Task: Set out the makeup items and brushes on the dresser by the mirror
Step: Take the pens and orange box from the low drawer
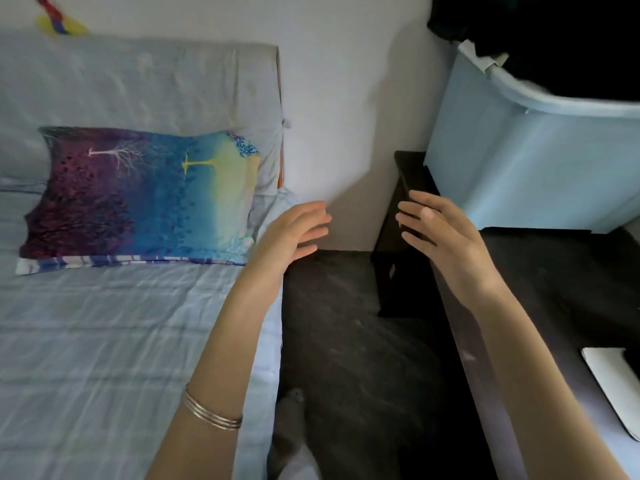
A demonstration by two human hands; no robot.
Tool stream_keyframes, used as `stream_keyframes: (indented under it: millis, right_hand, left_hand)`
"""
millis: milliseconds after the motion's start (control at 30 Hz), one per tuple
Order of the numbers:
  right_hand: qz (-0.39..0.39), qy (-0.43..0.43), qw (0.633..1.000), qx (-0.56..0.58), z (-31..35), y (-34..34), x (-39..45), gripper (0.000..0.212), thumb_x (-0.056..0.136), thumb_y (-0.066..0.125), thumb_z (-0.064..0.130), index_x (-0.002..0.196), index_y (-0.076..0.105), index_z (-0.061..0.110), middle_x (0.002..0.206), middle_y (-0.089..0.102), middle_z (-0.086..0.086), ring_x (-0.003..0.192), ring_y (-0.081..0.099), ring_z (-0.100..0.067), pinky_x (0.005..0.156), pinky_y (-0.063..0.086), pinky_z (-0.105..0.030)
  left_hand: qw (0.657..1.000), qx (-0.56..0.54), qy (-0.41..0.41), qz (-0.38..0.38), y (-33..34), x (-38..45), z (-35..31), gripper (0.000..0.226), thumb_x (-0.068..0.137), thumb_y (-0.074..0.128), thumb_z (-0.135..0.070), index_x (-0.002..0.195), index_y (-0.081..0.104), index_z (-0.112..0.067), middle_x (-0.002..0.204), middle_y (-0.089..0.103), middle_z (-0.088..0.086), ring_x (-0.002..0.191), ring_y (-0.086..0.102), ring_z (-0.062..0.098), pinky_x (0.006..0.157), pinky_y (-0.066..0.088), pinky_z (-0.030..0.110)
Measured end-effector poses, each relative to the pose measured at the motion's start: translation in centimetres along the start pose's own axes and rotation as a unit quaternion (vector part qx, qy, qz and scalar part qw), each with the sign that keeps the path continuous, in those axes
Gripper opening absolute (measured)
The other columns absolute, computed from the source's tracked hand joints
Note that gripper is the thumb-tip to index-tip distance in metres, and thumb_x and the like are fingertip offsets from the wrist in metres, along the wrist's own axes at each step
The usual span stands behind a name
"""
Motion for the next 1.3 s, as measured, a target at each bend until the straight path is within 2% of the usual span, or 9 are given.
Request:
stream_keyframes:
  millis: [167,300,500,767,900,1000,1167,1233,1300]
  right_hand:
    - [-0.038,0.018,0.999,-0.006,-2.7,0.4,9.1,0.040,0.081,0.054,0.038,0.119,0.056,0.027,0.127,0.060,0.001,0.117,0.058,-0.012,0.108,0.040,-0.042]
    - [-0.058,0.044,0.997,-0.008,-4.7,0.8,15.4,0.054,0.068,0.067,0.059,0.115,0.060,0.033,0.122,0.063,0.004,0.117,0.059,-0.010,0.102,0.044,-0.036]
    - [-0.136,0.101,0.985,0.013,-9.2,-1.8,23.5,0.038,0.075,0.060,0.038,0.111,0.059,0.028,0.121,0.062,0.000,0.114,0.060,-0.013,0.107,0.041,-0.042]
    - [-0.184,0.186,0.965,-0.017,-20.3,-7.1,34.5,0.019,0.094,0.052,0.022,0.110,0.057,0.029,0.121,0.060,0.002,0.119,0.056,-0.015,0.107,0.040,-0.041]
    - [-0.227,0.233,0.945,-0.032,-26.0,-9.6,39.3,0.026,0.095,0.053,0.023,0.121,0.053,0.024,0.125,0.057,0.002,0.121,0.052,-0.013,0.109,0.038,-0.040]
    - [-0.244,0.265,0.932,-0.049,-30.2,-11.1,42.4,0.038,0.094,0.056,0.024,0.131,0.049,0.020,0.129,0.053,0.001,0.124,0.049,-0.014,0.111,0.036,-0.039]
    - [-0.285,0.330,0.899,-0.041,-36.7,-14.2,45.6,0.045,0.091,0.058,0.023,0.134,0.047,0.018,0.135,0.053,-0.002,0.127,0.047,-0.016,0.110,0.034,-0.036]
    - [-0.305,0.348,0.886,-0.034,-39.2,-15.6,46.6,0.043,0.091,0.059,0.024,0.133,0.049,0.019,0.130,0.056,0.000,0.125,0.049,-0.015,0.108,0.036,-0.033]
    - [-0.321,0.362,0.875,-0.026,-41.1,-16.8,47.3,0.040,0.092,0.058,0.024,0.131,0.050,0.019,0.117,0.060,0.005,0.117,0.053,-0.011,0.098,0.040,-0.024]
  left_hand:
    - [0.998,-0.013,-0.032,0.043,-1.1,11.2,1.5,0.022,0.096,0.046,-0.028,0.114,0.058,-0.027,0.114,0.065,-0.007,0.107,0.061,0.010,0.092,0.047,0.028]
    - [0.993,-0.020,-0.085,0.074,-1.0,19.6,3.2,0.023,0.095,0.049,-0.031,0.114,0.059,-0.026,0.116,0.066,-0.004,0.109,0.062,0.012,0.093,0.047,0.030]
    - [0.983,-0.029,-0.144,0.112,0.7,29.8,5.9,0.023,0.095,0.049,-0.030,0.116,0.056,-0.023,0.116,0.063,-0.002,0.108,0.060,0.015,0.097,0.045,0.033]
    - [0.949,-0.069,-0.287,0.108,6.2,43.3,16.9,0.040,0.094,0.049,-0.032,0.130,0.051,-0.015,0.122,0.062,0.002,0.113,0.058,0.018,0.101,0.044,0.034]
    - [0.923,-0.104,-0.346,0.128,9.8,48.4,22.0,0.041,0.096,0.046,-0.033,0.133,0.048,-0.015,0.129,0.058,0.005,0.116,0.056,0.021,0.099,0.042,0.033]
    - [0.917,-0.136,-0.362,0.100,11.7,52.7,25.4,0.042,0.097,0.043,-0.031,0.134,0.047,-0.013,0.132,0.055,0.007,0.120,0.054,0.022,0.101,0.040,0.033]
    - [0.888,-0.179,-0.415,0.087,16.2,57.5,30.9,0.043,0.098,0.041,-0.031,0.135,0.045,-0.010,0.138,0.049,0.009,0.126,0.047,0.023,0.103,0.036,0.036]
    - [0.879,-0.180,-0.431,0.095,18.0,59.3,32.8,0.040,0.098,0.039,-0.032,0.132,0.048,-0.011,0.131,0.053,0.007,0.113,0.053,0.020,0.092,0.038,0.031]
    - [0.873,-0.171,-0.444,0.107,19.5,60.9,34.7,0.040,0.099,0.037,-0.034,0.129,0.050,-0.013,0.113,0.057,0.002,0.086,0.054,0.010,0.074,0.040,0.024]
Point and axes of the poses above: each hand's wrist, its own x-axis towards the middle knuckle, its own y-axis out of the palm, z = x × y, the point moved 6 cm from there along x, towards the middle knuckle
